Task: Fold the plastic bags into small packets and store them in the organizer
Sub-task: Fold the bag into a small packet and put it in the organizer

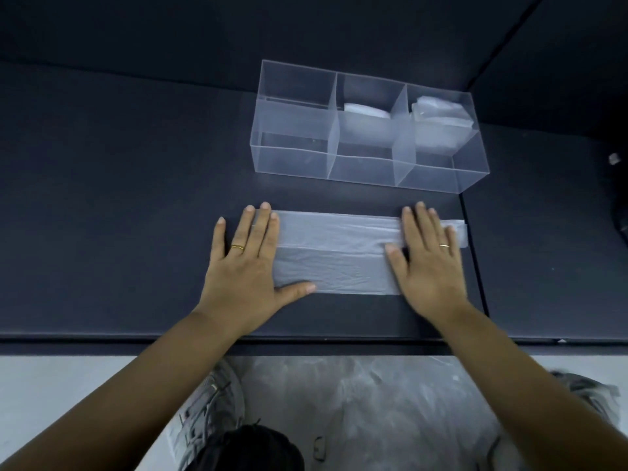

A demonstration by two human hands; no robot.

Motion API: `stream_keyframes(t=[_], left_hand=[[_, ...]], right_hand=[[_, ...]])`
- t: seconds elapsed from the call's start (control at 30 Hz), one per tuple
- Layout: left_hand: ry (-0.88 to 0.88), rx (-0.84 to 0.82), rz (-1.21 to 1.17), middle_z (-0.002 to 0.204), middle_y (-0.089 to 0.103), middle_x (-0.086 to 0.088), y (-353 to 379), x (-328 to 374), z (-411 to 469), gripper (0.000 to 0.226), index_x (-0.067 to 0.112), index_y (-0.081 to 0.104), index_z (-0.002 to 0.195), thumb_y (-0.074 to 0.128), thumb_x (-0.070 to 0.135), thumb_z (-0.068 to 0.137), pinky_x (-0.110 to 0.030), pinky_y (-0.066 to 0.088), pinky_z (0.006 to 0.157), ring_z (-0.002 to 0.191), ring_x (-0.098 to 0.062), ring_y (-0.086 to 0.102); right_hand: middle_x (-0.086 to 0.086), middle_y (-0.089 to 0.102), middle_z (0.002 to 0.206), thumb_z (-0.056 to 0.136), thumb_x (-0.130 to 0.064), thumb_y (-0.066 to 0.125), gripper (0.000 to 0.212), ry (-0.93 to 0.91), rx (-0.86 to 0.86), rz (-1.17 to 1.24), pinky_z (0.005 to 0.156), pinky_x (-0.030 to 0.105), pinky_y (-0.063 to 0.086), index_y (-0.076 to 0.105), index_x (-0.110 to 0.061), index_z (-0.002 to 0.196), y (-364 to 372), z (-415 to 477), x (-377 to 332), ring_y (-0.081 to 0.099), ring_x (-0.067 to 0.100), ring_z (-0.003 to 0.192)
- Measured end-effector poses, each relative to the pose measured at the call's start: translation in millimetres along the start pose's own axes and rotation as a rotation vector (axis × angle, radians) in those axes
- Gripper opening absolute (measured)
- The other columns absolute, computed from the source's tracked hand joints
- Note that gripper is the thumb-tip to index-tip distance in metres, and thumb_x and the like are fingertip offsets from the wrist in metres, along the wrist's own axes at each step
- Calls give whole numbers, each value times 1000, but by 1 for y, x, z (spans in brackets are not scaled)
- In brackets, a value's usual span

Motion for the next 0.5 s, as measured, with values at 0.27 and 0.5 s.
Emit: stream_keyframes(t=[0.27, 0.5], left_hand=[[262, 114, -136, 158, 19, -13, -23, 17, -19, 100, 2, 22, 150, 23, 77, 84, -43, 5, 118, 147, -25, 9], [427, 129, -223, 148, 42, -8, -17, 57, -14, 68, 4, 48, 138, 58, 47, 87, -41, 16, 116, 139, -25, 35]], right_hand=[[-7, 46, 108, 75, -34, 77, 32, -128, 62, 475, 102, 38, 38, 65, -21, 101, -39, -37, -7, 45, 13, 109], [-15, 43, 90, 80, -14, 75, 8, -152, -8, 481, 94, 36, 38, 68, -16, 82, -29, -40, -17, 43, 3, 87]])
Point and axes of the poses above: each hand's wrist, its own z-axis towards the middle knuckle, its own y-axis out of the palm, x = y × z, the point moved 6 cm from there along z, towards the middle knuckle
